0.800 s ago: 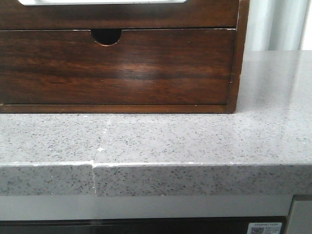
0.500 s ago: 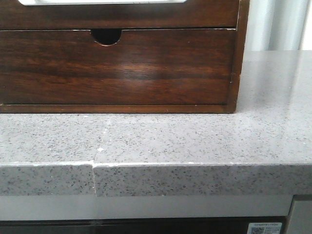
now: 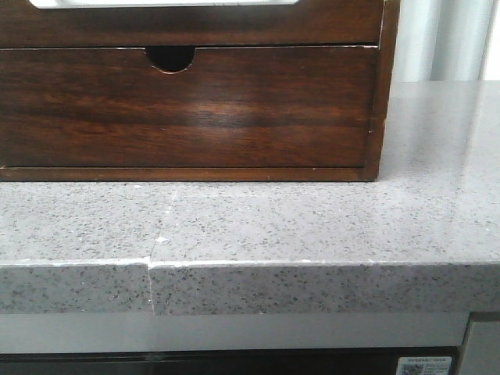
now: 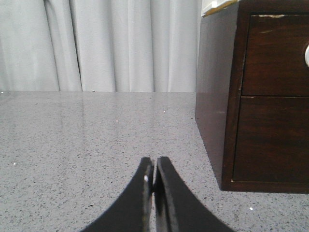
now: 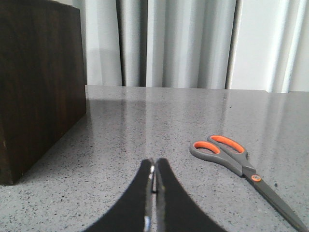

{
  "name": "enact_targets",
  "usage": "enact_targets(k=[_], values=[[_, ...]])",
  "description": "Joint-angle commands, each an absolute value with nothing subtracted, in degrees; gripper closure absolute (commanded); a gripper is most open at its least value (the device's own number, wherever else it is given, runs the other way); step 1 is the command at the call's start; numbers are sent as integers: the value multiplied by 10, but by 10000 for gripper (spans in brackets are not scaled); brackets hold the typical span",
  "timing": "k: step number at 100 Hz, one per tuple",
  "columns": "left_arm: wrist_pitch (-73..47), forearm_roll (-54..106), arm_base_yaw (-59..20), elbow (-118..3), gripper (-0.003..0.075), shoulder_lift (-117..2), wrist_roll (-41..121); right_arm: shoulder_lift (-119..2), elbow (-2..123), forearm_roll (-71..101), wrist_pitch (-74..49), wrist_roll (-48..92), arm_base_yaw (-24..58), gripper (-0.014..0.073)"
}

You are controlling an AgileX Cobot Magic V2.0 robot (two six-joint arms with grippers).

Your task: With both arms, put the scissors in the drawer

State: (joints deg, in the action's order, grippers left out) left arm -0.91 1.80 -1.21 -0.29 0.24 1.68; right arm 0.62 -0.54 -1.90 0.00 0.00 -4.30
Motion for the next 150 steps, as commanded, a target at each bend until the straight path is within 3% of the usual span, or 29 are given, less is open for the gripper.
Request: enact_targets(k=[1,21,40,83,106,150], values=[[51,19,-13,17,741,20,13,18,-15,-24,47,0,-43,662],[51,48,-13,-8,741,20,13,18,6,-22,34,0,-43,662],[-28,81,-13,-108,741,6,13,1,111,0,-102,0,-43,662],[-238,85,-13,-359,741,-193,36,-226,367,0,-328,0,-43,662],[-235,85,-13,-381,741,-228,36,-284,405,0,-316,0,-43,662],[-250,86,-13,-381,741,-228,36,-287,405,0,-313,0,-43,662]])
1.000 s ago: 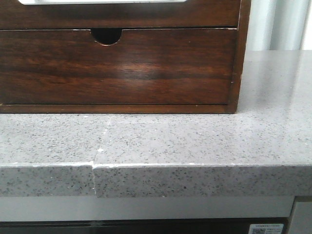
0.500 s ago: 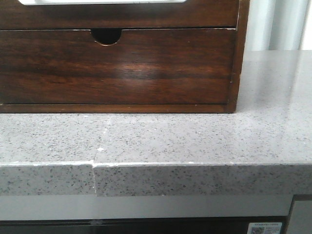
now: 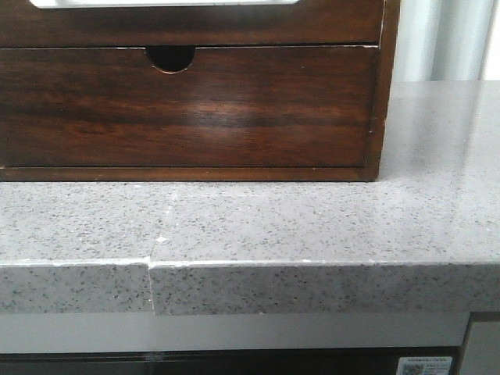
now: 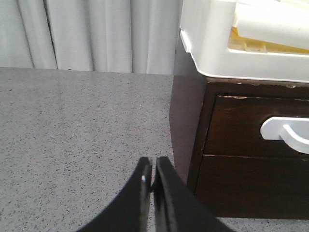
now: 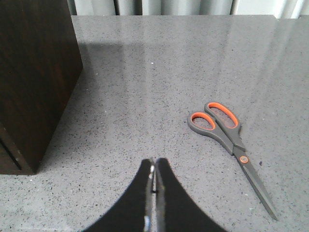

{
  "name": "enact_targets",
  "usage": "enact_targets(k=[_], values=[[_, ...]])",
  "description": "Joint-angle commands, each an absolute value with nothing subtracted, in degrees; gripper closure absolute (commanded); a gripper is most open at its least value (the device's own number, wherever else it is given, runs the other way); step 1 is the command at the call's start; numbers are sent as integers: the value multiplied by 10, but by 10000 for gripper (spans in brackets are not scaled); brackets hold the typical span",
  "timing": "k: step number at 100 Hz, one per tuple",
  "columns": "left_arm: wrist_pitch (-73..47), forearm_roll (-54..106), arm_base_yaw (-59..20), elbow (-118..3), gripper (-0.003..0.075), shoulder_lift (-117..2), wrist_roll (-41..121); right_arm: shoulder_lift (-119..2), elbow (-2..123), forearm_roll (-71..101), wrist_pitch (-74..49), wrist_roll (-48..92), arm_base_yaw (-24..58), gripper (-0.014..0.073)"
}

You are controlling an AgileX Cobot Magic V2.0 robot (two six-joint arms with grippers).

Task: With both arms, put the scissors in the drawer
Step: 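Grasp the white drawer handle with the left gripper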

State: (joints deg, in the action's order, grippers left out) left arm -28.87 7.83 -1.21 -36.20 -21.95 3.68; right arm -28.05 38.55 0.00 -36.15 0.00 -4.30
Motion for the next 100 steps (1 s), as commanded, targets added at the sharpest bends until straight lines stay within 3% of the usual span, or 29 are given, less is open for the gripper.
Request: enact_targets(k=[1,14,24,36,44,55,83,100], values=[[-250,86,-13,-381,741,-228,36,-287,405,0,-313,0,-43,662],[-250,86,-12,-381,730,-228,33,-287,405,-13,-314,0,-43,661],[-254,85,-12,-381,601,-228,33,-287,405,-23,-314,0,-43,608],[-256,80,-12,-381,332,-228,33,-288,405,-50,-323,0,-43,379],[-256,80,-12,-381,235,-228,33,-288,405,-50,-323,0,-43,189],[-256,80,-12,-381,230,-228,33,-288,405,-50,-323,0,-43,81],[-256,82,-12,-381,230,-228,33,-288,405,-49,-323,0,-43,78],[-230,222,-12,-378,229,-229,32,-288,405,-31,-322,0,-43,78]])
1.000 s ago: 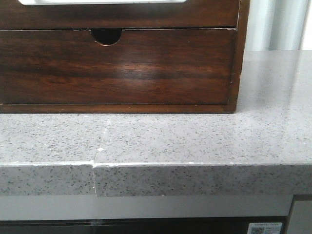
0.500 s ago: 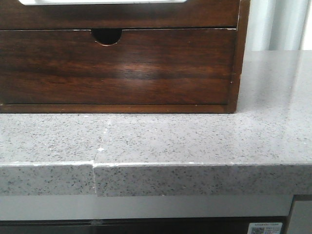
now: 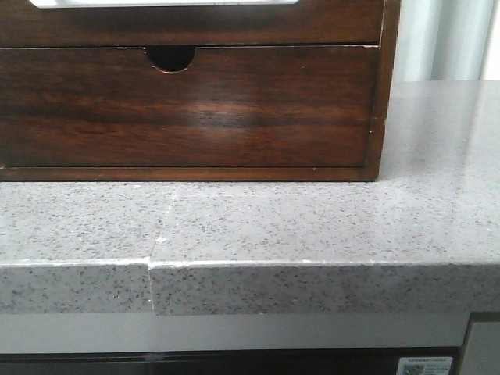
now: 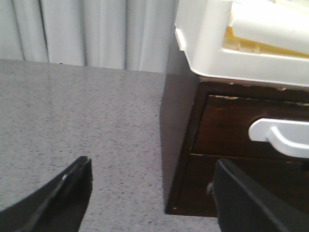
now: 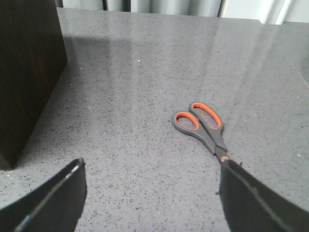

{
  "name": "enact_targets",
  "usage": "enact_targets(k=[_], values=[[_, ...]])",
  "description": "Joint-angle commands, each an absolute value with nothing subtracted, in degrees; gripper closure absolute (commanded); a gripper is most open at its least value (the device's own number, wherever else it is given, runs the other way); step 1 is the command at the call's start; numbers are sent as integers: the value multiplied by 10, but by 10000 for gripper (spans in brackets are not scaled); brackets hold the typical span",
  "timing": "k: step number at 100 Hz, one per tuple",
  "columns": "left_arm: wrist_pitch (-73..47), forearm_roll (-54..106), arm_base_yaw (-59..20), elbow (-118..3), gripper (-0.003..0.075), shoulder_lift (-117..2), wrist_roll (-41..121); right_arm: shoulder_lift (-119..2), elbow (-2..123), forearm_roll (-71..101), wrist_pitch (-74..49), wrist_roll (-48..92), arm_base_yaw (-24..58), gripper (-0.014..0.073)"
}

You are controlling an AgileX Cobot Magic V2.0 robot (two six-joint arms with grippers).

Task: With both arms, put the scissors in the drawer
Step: 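Grasp the white drawer handle with the left gripper, then pull the drawer open toward the robot with the left gripper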

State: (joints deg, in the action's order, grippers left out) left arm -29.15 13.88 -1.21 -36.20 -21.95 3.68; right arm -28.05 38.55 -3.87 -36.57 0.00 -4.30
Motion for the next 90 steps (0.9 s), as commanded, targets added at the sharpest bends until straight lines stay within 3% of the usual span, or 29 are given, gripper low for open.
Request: enact_targets(k=[1,28,61,90], values=[[-226,230,-12,-377,230,-229,32,-288,405,-31,-322,0,-43,78],[-231,482,-12,-352,228,-297,48,-288,404,-17,-312,0,-43,78],[-296,825,-47,-352,226,-444,314,-288,404,-13,-304,0,-43,78],[-393,996,-66,-361,227,-557,484,-288,404,-13,-304,0,-43,78]])
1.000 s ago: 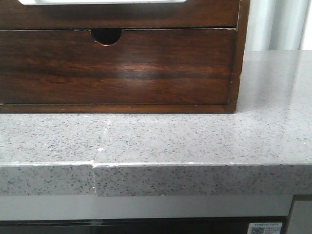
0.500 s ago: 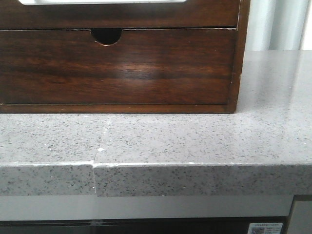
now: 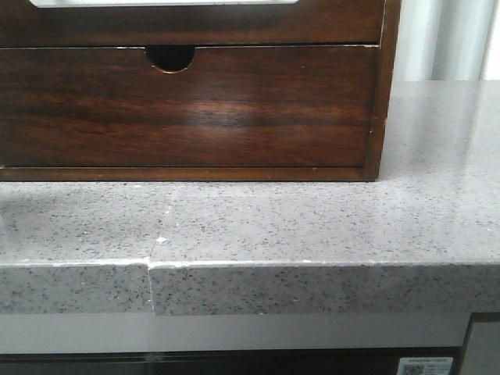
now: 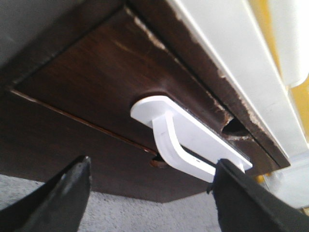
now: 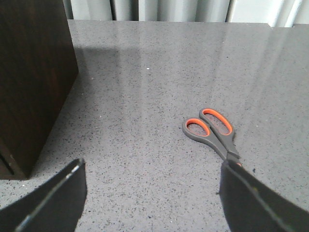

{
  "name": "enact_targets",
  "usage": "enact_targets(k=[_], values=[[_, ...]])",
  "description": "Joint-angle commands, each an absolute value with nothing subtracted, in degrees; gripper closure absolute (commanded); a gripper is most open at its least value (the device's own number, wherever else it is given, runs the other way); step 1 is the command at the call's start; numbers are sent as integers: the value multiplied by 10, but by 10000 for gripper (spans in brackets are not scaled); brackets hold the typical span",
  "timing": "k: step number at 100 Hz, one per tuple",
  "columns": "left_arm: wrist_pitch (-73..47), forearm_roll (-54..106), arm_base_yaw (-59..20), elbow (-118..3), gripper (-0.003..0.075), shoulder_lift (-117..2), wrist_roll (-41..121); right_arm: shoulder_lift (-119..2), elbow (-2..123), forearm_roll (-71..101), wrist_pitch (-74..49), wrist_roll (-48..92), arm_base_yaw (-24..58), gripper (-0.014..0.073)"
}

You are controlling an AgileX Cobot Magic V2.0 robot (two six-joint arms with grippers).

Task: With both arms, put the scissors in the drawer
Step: 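Pull the drawer open toward the robot with the left gripper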

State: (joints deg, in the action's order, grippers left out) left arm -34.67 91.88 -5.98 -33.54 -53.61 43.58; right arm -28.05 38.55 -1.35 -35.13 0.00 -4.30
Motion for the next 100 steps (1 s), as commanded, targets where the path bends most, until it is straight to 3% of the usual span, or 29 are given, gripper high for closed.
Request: enact_targets(k=[1,69,100], values=[[-396,999,-66,-361,227,-561,487,-288,404,-13,-304,0,-43,78],[-511,1070,-66,-423,232,-687,533,-289,404,-13,-304,0,-43,78],[-512,1070,-66,-423,451,-688,513,-289,404,-13,-304,0,-43,78]])
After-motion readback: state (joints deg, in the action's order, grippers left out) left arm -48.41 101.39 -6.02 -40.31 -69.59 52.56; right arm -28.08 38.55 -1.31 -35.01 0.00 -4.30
